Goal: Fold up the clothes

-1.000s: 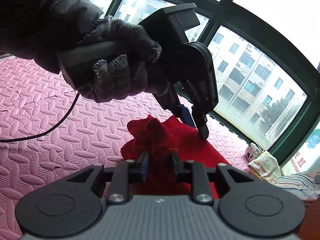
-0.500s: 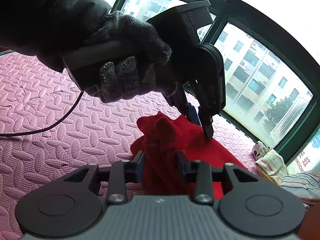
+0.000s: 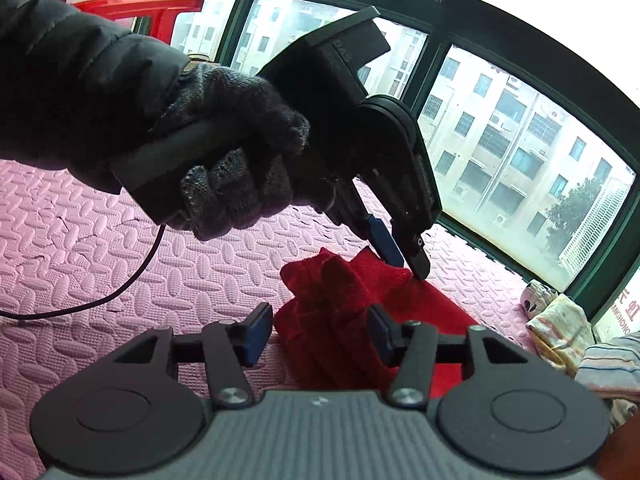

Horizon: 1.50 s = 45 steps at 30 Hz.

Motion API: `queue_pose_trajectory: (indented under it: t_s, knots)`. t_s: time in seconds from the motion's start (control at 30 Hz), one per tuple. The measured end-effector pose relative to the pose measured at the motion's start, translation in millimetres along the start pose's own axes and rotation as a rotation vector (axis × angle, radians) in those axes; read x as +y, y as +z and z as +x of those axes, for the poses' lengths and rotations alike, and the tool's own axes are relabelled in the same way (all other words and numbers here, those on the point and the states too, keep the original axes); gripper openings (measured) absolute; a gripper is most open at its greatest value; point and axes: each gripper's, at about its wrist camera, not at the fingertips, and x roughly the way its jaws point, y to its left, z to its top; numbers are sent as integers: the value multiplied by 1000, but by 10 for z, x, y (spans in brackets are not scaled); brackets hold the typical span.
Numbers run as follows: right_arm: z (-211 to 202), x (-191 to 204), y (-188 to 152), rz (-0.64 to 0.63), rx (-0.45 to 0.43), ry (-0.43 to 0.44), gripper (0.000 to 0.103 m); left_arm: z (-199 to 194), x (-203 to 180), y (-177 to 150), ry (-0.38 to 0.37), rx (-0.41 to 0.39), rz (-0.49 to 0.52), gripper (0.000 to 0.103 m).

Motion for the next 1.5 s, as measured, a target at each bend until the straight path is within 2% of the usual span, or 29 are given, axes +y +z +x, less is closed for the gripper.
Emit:
queue_pose_trajectory:
  t_s: [0.17,0.37,0.57,0.63,0.73,0.87,0.97,1.07,1.13,1.2,1.37,1.43,1.5]
  knots:
    - [-161,-249,67,155,-23,32,50,-228,-16,-46,-34,-26,8,21]
    - [-163,-538,32,226,14,-40,49,-285,2,-231,-26,5,22,21]
    - [-107,-664,-46,309,46,-29,47,-243,-22,-326,-68,13,23,20]
    - [-101,-709,-57,342,50,-23,45,-224,-24,-346,-83,16,19,8]
    - [-87,-783,-58,375,51,-14,45,-259,-8,-339,-99,-6,-3,1]
    - [-83,-834,-63,423,53,-5,45,-355,3,-299,-141,-51,-22,0]
    - [-86,-850,-64,451,54,6,45,-376,52,-268,-121,-46,-41,0]
    - [-80,-823,-57,450,58,11,45,-358,138,-266,-93,-30,-74,8]
    - [-54,-807,-56,448,63,13,45,-336,163,-281,-75,-23,-82,26]
    - [-29,-799,-59,450,69,18,45,-316,168,-294,-57,-20,-81,40]
    - [-11,-793,-63,446,78,16,46,-289,179,-308,-79,-25,-95,35]
    - [-3,-794,-62,445,78,14,46,-281,158,-311,-82,-25,-86,22]
    - [-4,-799,-61,450,75,14,46,-287,158,-312,-80,-27,-93,19]
